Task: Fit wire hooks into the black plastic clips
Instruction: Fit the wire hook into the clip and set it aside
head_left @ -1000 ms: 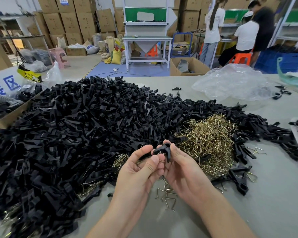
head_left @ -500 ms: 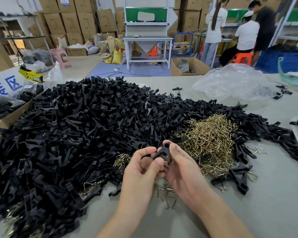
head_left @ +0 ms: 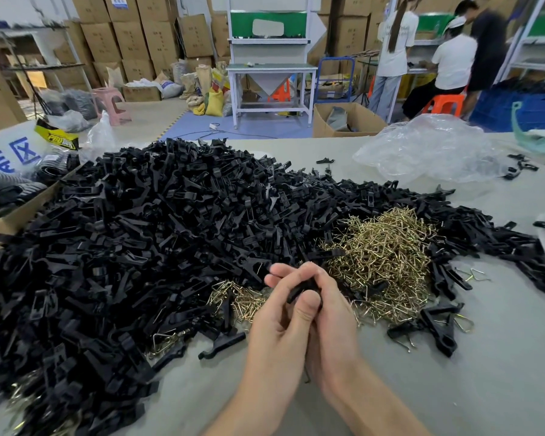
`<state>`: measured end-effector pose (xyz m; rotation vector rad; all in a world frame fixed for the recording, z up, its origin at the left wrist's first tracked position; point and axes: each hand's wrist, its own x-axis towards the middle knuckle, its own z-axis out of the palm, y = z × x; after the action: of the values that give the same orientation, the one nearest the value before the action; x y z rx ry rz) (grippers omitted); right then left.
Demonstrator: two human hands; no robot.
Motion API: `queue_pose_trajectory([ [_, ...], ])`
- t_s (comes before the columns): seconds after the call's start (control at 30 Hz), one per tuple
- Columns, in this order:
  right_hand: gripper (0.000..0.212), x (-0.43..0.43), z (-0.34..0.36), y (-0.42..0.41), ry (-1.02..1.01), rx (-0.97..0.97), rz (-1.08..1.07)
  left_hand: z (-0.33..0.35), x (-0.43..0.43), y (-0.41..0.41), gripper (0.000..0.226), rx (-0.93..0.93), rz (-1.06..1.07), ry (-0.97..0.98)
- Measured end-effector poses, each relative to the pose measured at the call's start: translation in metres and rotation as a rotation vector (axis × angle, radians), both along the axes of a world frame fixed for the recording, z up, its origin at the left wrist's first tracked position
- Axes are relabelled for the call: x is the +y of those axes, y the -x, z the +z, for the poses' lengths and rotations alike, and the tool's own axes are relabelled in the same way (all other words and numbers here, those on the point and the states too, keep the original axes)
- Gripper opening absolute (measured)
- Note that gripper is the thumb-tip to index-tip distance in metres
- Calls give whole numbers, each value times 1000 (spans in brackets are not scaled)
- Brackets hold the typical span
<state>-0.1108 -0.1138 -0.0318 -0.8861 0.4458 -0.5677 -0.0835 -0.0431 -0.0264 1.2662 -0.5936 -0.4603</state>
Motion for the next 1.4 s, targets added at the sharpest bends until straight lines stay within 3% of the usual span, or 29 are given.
queue_pose_trajectory([
  [0.23,47,3,-4,0,27,53,12,1,0,0,32,-102,44,-44],
  [0.6,40,10,-4,-3,62,75,-10,0,-3,-1,34,0,135,-45],
  [0.77,39,7,-2,-2,56,53,20,0,-2,-4,32,-42,87,-56],
  [0.83,34,5,0,0,101,35,67,0,0,-8,23,-13,61,-30],
  [0.97,21,3,4,4,242,37,121,-2,7,-17,32,132,43,38],
  [1.07,19,2,6,11,342,70,123,-4,13,-13,35,141,37,20],
  [1.27,18,-6,15,35,401,23,21,3,9,8,46,-284,111,-257],
  [1.4,17,-38,23,75,351,-48,-172,24,-23,34,30,-557,55,-319],
])
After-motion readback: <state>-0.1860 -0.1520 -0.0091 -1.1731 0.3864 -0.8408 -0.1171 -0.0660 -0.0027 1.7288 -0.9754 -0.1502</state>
